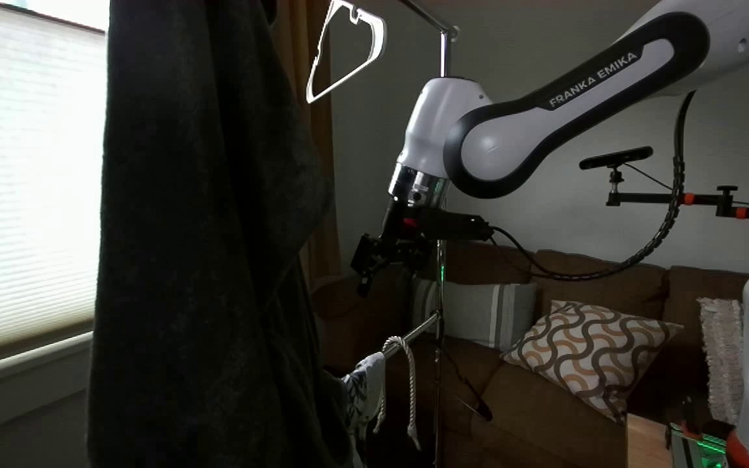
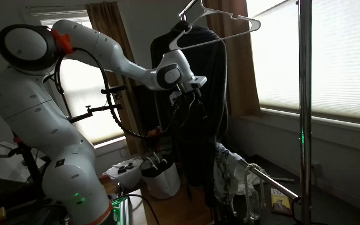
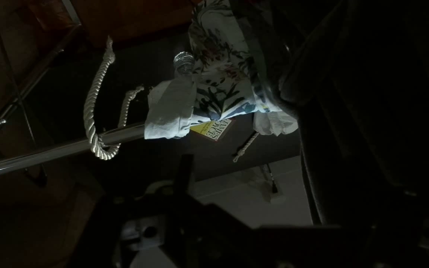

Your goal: Put the black hanger on the top rail

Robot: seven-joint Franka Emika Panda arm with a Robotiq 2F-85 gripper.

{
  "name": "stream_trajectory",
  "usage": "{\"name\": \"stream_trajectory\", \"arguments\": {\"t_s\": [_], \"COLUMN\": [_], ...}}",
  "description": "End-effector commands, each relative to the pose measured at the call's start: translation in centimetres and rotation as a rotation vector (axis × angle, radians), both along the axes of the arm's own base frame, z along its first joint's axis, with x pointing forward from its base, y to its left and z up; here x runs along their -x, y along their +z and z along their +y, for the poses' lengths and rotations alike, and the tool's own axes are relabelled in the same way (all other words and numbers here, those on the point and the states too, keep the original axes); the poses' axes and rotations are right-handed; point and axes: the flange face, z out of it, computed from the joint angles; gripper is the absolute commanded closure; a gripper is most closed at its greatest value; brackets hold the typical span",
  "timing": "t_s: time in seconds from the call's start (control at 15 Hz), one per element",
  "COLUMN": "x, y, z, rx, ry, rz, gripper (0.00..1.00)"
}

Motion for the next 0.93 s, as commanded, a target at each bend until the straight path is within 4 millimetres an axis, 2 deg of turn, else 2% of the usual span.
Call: {"name": "stream_trajectory", "arguments": {"t_s": [0.0, 0.2, 0.27, 0.33, 0.4, 0.6, 0.8, 0.87], "x": [0.0, 0.0, -1.5, -2.6, -3.1, -5.4, -6.5, -6.1], "y": [0.0, 0.0, -0.8, -2.7, -3.8, -9.1, -14.1, -16.1], "z": [0.0, 0.0, -1.7, -4.2, -5.9, -11.0, -14.8, -15.7], "rx": [0.0, 0.0, -0.016, 0.025, 0.04, 0.118, 0.252, 0.293], "ry": [0.0, 0.0, -0.054, -0.121, -0.166, -0.265, -0.315, -0.326], "rz": [0.001, 0.001, 0.03, 0.051, 0.06, 0.085, 0.106, 0.127], "gripper": [0.0, 0.0, 0.0, 0.0, 0.0, 0.0, 0.0, 0.0]}}
